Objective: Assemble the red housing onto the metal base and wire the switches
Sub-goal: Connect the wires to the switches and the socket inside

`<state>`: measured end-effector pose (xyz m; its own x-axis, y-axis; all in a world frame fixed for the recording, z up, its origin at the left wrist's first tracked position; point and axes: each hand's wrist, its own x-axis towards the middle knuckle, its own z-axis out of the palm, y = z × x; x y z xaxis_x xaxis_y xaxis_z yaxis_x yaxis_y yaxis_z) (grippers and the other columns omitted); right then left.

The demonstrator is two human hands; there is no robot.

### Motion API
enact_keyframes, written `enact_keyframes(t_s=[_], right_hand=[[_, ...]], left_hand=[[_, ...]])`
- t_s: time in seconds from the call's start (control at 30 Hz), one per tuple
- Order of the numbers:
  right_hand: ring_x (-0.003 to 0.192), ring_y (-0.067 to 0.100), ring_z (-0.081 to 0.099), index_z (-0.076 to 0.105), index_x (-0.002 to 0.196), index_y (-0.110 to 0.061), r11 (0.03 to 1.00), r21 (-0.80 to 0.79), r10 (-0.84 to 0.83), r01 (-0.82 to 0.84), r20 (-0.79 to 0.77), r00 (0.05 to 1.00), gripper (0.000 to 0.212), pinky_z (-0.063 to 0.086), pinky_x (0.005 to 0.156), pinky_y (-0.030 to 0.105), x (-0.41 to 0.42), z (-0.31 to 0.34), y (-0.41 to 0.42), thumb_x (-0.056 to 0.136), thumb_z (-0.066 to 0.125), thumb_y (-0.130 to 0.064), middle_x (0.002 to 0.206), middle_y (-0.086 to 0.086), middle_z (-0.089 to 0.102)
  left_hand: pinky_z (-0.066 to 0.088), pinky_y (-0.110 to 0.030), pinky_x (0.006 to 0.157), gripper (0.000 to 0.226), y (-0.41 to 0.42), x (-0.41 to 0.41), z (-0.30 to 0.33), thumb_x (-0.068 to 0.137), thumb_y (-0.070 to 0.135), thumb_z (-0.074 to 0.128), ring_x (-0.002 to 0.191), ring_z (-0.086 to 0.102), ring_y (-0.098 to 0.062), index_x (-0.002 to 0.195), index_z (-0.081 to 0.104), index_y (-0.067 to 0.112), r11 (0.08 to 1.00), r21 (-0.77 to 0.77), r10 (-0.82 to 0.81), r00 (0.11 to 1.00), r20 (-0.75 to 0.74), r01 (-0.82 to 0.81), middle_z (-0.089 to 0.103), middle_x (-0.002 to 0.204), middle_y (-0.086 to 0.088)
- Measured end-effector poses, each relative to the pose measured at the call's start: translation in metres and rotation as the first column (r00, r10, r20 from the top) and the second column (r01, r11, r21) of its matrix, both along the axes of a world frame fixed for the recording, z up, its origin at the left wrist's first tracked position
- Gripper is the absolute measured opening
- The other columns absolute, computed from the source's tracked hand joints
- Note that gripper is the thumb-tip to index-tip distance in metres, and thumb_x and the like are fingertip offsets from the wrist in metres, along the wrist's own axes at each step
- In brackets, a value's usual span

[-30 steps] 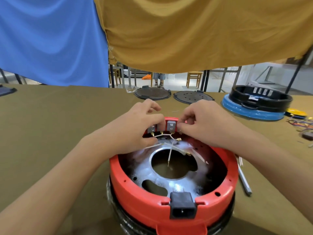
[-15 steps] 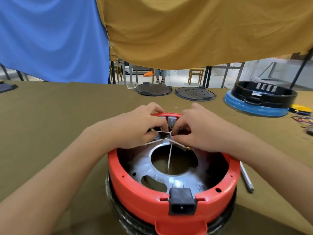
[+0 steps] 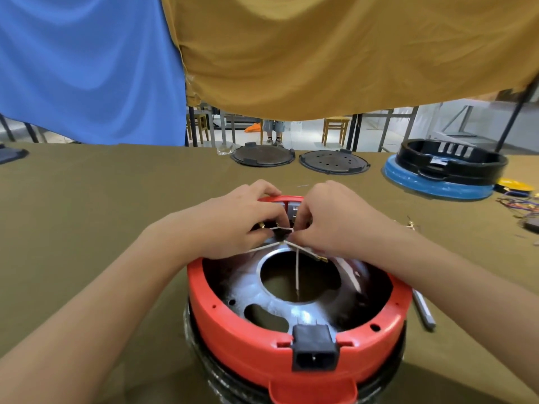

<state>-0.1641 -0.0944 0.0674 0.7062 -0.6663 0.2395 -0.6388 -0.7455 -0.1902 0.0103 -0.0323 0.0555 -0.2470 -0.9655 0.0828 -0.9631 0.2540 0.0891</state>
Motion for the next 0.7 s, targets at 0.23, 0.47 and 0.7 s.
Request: enact_keyframes(t_s=[0.23,0.47,0.7], right_hand=[[0.084,0.022,0.065,0.080,0.082,-0.026,0.997,0.066,-0.048,0.045,0.042,0.998,0.018,0.053,0.078,0.031,-0.003,0.003,0.007,0.081,0.066,-0.016,0.082,0.000,0.074],[0.068,0.011,0.060,0.080,0.078,-0.027,0.989,0.146,-0.043,0.032,0.070,0.997,0.009,0.047,0.064,0.021,-0.005,0.004,0.006,0.080,0.071,-0.024,0.071,-0.005,0.070],[0.086,0.024,0.057,0.078,0.085,-0.021,0.995,0.036,-0.096,0.097,-0.014,0.995,0.016,0.052,0.087,0.041,-0.002,0.001,0.008,0.080,0.070,-0.035,0.077,0.000,0.066]], left_hand=[[0.042,-0.028,0.097,0.008,-0.013,-0.006,0.012,0.089,0.028,0.068,0.106,0.048,-0.007,0.096,0.067,0.032,1.000,0.014,-0.008,0.997,-0.077,0.009,0.037,0.134,0.005],[0.044,-0.021,0.081,0.020,-0.023,-0.008,0.005,0.081,0.019,0.072,0.084,0.049,0.007,0.070,0.060,0.032,0.997,-0.073,-0.040,0.980,-0.196,0.026,0.050,0.112,0.006],[0.048,-0.031,0.088,0.028,-0.021,-0.008,0.007,0.080,0.021,0.074,0.085,0.054,0.000,0.065,0.057,0.036,0.999,-0.053,-0.023,0.969,-0.247,0.010,0.047,0.109,0.009]])
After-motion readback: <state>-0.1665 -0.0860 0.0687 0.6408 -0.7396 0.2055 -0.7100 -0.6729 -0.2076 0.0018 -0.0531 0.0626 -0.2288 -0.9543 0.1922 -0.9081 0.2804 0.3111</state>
